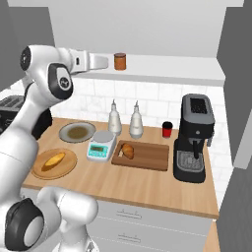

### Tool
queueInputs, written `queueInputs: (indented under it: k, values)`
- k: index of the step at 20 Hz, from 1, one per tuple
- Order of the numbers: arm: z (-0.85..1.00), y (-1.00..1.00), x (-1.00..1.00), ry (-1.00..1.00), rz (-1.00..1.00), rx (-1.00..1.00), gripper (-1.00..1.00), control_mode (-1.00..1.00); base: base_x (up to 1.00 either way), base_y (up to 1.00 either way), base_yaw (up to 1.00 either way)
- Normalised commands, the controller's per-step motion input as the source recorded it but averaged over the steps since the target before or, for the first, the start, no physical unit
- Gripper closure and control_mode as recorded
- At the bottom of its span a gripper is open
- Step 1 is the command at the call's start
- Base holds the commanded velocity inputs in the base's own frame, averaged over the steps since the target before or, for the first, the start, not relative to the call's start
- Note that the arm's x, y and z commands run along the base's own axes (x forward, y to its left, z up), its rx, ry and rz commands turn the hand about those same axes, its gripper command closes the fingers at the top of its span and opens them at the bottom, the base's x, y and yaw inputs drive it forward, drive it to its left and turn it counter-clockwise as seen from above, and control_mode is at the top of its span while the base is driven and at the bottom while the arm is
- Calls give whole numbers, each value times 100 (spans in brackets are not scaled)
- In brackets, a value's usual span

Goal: From the different types of pastries on the counter, select a croissant and place it on the cutting board. Then retrieve a jar of jam from the cabinet and place it alongside the croissant on the cutting board.

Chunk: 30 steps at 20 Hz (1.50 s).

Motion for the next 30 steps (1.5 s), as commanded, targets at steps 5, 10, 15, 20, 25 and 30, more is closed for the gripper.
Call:
queueInputs:
  k: [5,10,15,20,25,30]
  values:
    - [1,-13,27,0,-1,5,-100,-100,0,0,0]
    - [0,-13,30,0,0,6,-100,-100,0,0,0]
    - [-9,-16,19,0,0,12,-100,-100,0,0,0]
    - [-7,-10,11,0,0,13,-100,-100,0,0,0]
    - [0,0,9,0,0,6,-100,-100,0,0,0]
    - [0,0,3,-1,0,0,-100,-100,0,0,0]
